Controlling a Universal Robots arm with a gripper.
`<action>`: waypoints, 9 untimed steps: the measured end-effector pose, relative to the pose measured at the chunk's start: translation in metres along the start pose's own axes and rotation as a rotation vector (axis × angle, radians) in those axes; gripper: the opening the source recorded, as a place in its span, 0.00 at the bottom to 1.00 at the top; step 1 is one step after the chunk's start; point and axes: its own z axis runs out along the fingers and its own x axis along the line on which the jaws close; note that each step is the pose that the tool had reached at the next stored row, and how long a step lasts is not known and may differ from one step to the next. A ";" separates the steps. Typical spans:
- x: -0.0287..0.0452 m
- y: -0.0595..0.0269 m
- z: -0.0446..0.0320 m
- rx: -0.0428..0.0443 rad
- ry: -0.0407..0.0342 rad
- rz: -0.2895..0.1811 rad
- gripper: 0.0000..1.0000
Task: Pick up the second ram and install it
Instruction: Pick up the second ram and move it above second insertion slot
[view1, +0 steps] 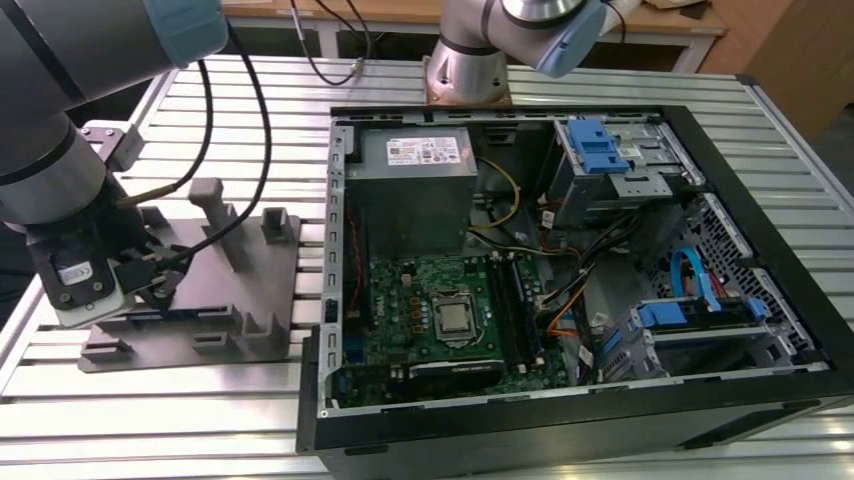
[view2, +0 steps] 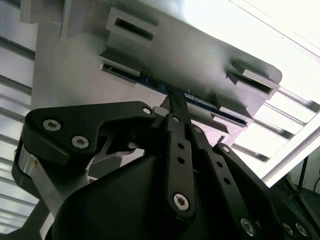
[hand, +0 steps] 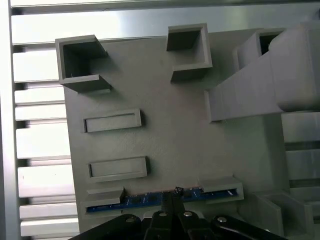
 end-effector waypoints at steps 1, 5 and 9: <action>0.0000 0.0000 0.0000 0.0000 0.0000 0.000 0.11; 0.0001 0.0000 0.0000 -0.0004 0.0006 -0.020 0.11; 0.0000 0.0000 0.0000 -0.0018 0.0029 -0.093 0.11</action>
